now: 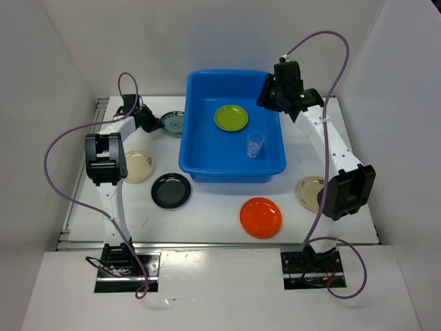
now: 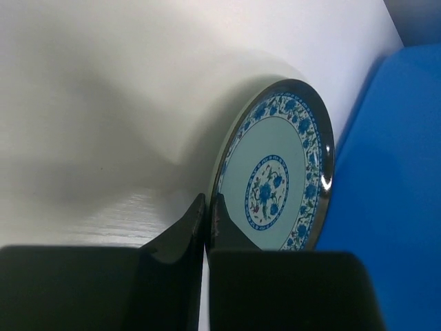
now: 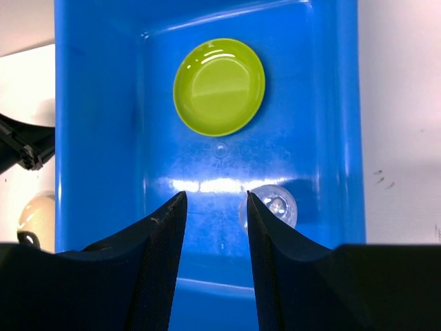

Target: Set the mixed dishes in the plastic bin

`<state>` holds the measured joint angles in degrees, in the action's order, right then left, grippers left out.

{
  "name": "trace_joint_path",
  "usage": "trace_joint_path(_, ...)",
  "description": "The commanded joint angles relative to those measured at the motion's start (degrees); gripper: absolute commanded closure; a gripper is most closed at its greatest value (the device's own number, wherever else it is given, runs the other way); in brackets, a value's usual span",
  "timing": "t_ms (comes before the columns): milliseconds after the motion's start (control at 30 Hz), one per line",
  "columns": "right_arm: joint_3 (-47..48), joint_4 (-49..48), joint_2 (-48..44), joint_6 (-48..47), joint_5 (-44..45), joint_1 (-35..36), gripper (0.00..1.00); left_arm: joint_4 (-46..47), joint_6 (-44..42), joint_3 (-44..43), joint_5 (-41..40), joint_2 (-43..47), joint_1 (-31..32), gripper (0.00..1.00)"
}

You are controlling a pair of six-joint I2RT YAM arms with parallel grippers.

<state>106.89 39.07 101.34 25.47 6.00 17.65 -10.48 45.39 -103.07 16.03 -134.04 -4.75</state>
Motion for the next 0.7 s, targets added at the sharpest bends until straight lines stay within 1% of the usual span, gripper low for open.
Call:
trace_joint_path(0,-1.2,-1.0,-4.7,-0.1,1.3,-0.4,0.54,-5.0,-2.0,-1.3,-7.7,4.1,0.4,1.00)
trace_joint_path(33,-1.8,-1.0,-5.4,-0.1,1.3,-0.4,0.54,-6.1,-2.8,-1.9,-9.3,5.4,-0.2,1.00)
trace_joint_path(67,-2.5,-1.5,-5.4,-0.1,1.3,-0.4,0.54,-6.9,-4.2,-2.5,-12.7,6.8,-1.0,1.00)
trace_joint_path(100,-2.5,-1.5,-5.9,-0.1,1.3,-0.4,0.54,-7.9,-4.9,-4.4,-14.5,9.6,-1.6,1.00)
trace_joint_path(167,-4.1,-2.1,-6.5,-0.1,2.6,-0.4,0.54,-10.5,-7.5,-6.6,-17.9,12.3,-3.4,1.00)
trace_joint_path(200,-4.1,-2.1,-7.0,-0.1,2.6,-0.4,0.54,-11.5,-8.4,-7.8,-20.9,14.9,-3.9,1.00)
trace_joint_path(233,-5.0,-2.1,-7.0,-0.1,2.6,-0.4,0.54,-13.1,-9.3,-10.2,-21.9,16.2,-3.9,1.00)
trace_joint_path(300,-6.7,-2.7,-7.7,-0.1,2.6,-1.6,0.54,-13.6,-11.4,-12.1,-21.9,19.8,-4.6,1.00)
trace_joint_path(333,-7.3,-3.2,-8.3,-0.1,2.6,-1.6,0.54,-14.3,-11.4,-12.6,-20.1,21.2,-4.6,1.00)
trace_joint_path(367,-8.5,-3.2,-9.0,-0.1,2.6,-2.3,0.51,-14.3,-11.4,-12.6,-18.2,22.6,-4.6,1.00)
trace_joint_path(400,-9.1,-3.7,-9.1,-0.1,2.6,-2.3,0.51,-13.6,-11.4,-12.1,-15.9,25.6,-4.6,1.00)
trace_joint_path(433,-9.1,-3.7,-9.6,-0.1,2.6,-2.8,0.51,-12.2,-10.9,-11.5,-10.7,26.9,-4.6,1.00)
trace_joint_path(467,-9.7,-3.7,-9.6,-0.1,2.6,-2.8,0.51,-11.7,-10.8,-11.5,-8.2,28.1,-4.6,1.00)
trace_joint_path(500,-9.7,-3.7,-10.2,-0.1,2.6,-2.8,0.51,-11.7,-10.1,-11.5,-6.3,29.9,-3.8,1.00)
trace_joint_path(533,-10.2,-3.7,-10.2,-0.1,2.6,-3.4,0.51,-11.1,-9.6,-11.5,-2.6,30.7,-3.2,1.00)
trace_joint_path(600,-10.2,-3.7,-10.7,-0.1,2.6,-3.4,0.51,-10.4,-8.7,-11.5,1.3,32.0,-1.0,1.00)
trace_joint_path(667,-11.6,-4.3,-11.3,-0.1,2.6,-3.4,0.51,-8.5,-6.8,-11.5,7.4,32.0,1.0,1.00)
